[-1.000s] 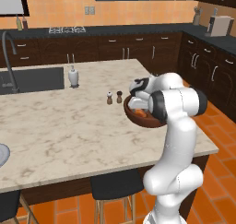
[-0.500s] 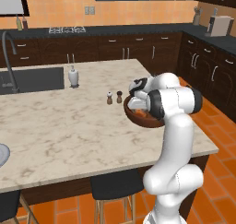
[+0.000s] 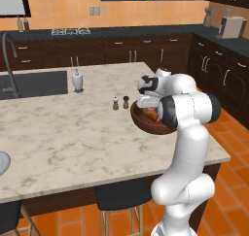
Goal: Place one bun and one sausage from the bowl on each plate.
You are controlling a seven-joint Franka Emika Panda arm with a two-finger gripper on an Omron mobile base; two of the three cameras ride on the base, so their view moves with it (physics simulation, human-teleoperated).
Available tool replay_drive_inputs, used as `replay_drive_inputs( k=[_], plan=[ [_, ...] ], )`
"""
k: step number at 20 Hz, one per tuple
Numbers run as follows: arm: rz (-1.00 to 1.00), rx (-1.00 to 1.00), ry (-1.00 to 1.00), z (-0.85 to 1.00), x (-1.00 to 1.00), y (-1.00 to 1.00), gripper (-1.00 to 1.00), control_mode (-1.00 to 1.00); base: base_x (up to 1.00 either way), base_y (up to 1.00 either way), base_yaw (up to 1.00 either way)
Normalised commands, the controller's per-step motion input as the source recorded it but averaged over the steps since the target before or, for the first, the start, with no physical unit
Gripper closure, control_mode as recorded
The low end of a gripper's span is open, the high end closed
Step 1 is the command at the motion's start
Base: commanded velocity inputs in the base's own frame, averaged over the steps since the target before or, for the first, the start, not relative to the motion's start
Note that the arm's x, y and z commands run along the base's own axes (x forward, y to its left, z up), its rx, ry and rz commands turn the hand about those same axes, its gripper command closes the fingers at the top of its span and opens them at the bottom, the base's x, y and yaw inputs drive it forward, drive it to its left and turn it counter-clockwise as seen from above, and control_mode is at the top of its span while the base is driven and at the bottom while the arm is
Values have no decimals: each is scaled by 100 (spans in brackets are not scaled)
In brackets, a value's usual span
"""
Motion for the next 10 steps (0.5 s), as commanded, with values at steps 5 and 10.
replay_drive_inputs(
  k=[5, 10],
  plan=[
    [-22, -20, -1, 96, -89, 0, 100, -100, 0, 0, 0],
    [-28, -15, -2, 38, -100, 13, 100, -100, 0, 0, 0]
  ],
)
